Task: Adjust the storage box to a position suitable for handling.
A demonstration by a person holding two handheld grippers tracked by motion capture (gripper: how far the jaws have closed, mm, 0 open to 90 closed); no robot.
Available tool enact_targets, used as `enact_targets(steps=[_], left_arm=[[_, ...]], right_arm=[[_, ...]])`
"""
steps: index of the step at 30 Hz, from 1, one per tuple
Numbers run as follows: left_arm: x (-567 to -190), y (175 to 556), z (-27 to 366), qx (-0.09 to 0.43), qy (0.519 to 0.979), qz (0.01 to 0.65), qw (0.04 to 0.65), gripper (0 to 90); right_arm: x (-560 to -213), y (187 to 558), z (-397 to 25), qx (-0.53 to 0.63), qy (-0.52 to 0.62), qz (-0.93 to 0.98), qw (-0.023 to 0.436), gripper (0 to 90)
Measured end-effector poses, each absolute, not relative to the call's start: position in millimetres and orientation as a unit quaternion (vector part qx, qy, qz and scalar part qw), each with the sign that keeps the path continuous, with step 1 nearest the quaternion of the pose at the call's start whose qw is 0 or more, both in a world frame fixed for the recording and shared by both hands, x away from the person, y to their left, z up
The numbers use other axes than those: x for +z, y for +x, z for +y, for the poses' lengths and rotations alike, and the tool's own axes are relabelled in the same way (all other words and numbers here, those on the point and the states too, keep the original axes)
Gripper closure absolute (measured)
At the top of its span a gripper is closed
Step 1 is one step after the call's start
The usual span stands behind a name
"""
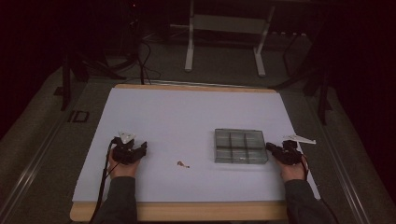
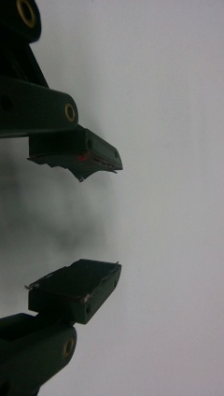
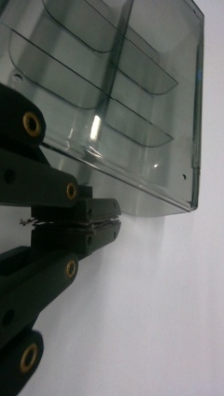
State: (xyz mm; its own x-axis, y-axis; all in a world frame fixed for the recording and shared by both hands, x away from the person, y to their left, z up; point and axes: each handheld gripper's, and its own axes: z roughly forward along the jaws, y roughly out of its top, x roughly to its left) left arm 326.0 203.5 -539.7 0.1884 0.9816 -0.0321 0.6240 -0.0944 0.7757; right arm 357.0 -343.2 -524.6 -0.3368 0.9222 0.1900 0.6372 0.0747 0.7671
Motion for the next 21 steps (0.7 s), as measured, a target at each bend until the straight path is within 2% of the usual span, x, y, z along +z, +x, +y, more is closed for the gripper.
enact_targets(steps=[6,21], left_arm=[[-540.3,326.2,202.6,0.261,0.694,0.578,0.341,44.3],[-540.7,326.3,200.1,0.258,0.696,0.573,0.348,44.3]], right_arm=[[-526.1,357.0,-341.4,0.409,0.540,0.718,0.162,90.0],[-525.7,357.5,-334.7,0.405,0.534,0.723,0.164,90.0]])
